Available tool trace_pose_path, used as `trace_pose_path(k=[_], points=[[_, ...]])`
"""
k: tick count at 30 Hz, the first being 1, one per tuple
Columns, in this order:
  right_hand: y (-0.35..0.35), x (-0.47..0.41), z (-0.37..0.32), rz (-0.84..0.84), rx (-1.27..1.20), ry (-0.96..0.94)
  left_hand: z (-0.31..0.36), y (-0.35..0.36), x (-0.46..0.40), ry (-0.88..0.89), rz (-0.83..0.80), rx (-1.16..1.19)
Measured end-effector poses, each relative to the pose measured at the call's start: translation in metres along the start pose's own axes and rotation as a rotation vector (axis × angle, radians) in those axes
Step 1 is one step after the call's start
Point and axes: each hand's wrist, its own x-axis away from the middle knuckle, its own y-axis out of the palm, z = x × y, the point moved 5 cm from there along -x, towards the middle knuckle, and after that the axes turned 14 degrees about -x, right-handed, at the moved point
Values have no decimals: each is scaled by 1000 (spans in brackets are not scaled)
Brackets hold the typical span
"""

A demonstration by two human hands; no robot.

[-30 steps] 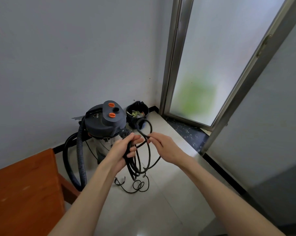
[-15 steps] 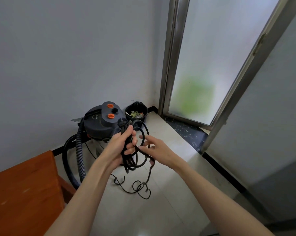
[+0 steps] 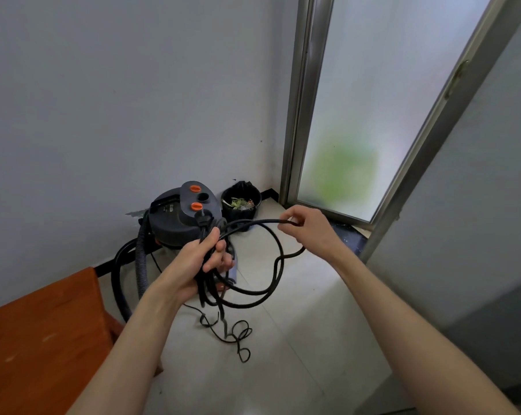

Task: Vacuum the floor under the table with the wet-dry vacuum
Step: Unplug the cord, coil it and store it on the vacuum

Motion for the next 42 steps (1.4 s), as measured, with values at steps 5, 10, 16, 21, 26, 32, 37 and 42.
trace_pose_path(k=[5, 10, 16, 21, 26, 32, 37, 42], points=[[15, 12, 38, 52, -867, 410, 6, 2, -2, 1, -141, 268], [19, 27, 47, -141, -1087, 834, -7, -14, -6, 44, -59, 12], [20, 28, 50, -143, -1112, 811, -12, -25, -11, 92, 73, 236], [27, 14, 69, 102, -836, 508, -6, 18, 5, 6, -363, 551], [50, 13, 73, 172, -837, 505, 1, 36, 7, 64, -702, 667], [51, 37, 81, 155, -830, 539, 4, 18, -5, 44, -304, 655], [85, 74, 96, -184, -567, 504, 30, 19, -15, 85, -99, 633], [122, 83, 95, -635, -155, 352, 57, 21, -21, 133, -160, 709]])
